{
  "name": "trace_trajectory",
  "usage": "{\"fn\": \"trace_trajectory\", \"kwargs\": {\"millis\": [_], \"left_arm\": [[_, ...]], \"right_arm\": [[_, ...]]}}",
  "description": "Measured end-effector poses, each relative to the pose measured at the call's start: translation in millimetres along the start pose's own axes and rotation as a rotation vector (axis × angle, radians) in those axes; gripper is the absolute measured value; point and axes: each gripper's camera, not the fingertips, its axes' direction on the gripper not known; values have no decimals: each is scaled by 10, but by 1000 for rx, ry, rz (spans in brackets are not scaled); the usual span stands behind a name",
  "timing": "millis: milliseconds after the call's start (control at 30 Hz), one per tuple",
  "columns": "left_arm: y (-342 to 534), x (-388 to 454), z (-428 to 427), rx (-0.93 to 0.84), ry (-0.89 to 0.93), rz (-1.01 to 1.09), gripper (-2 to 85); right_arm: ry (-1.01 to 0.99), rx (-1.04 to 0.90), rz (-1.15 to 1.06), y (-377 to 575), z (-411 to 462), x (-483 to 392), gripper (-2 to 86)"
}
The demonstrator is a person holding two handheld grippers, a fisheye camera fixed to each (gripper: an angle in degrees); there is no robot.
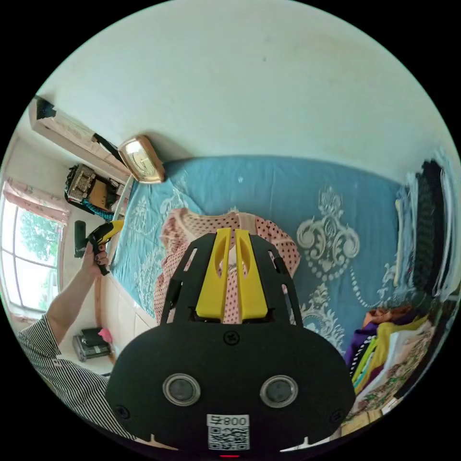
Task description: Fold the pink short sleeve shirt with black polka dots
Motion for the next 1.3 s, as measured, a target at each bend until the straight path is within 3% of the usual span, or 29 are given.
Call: {"fn": "trace_trajectory", "kwargs": {"millis": [167, 333, 567, 733, 800, 933, 1067, 1300], "left_arm": [[1035, -1145, 186, -132, -50, -152, 62], [2055, -1944, 160, -179, -29, -243, 76], [2655, -2361, 303, -219, 4, -144, 89], [2835, -2555, 626, -274, -84, -80, 38], [2850, -2565, 634, -252, -53, -99, 23], [2745, -2440, 428, -64, 151, -57, 12], [2685, -2440, 299, 28, 142, -18, 9], [3130, -3115, 421, 51, 185, -208, 8]], "right_arm": [[-101, -151, 165, 1062, 1259, 897, 17], [-142, -191, 252, 1934, 1861, 1374, 28], [-212, -125, 276, 2806, 2439, 1749, 53], [-271, -119, 252, 3193, 3008, 1767, 49], [-309, -132, 269, 3257, 3196, 1763, 37], [-459, 26, 237, 3224, 3129, 1671, 17], [-523, 118, 202, 3161, 3018, 1667, 13], [-364, -27, 299, 3686, 3695, 1855, 46]]}}
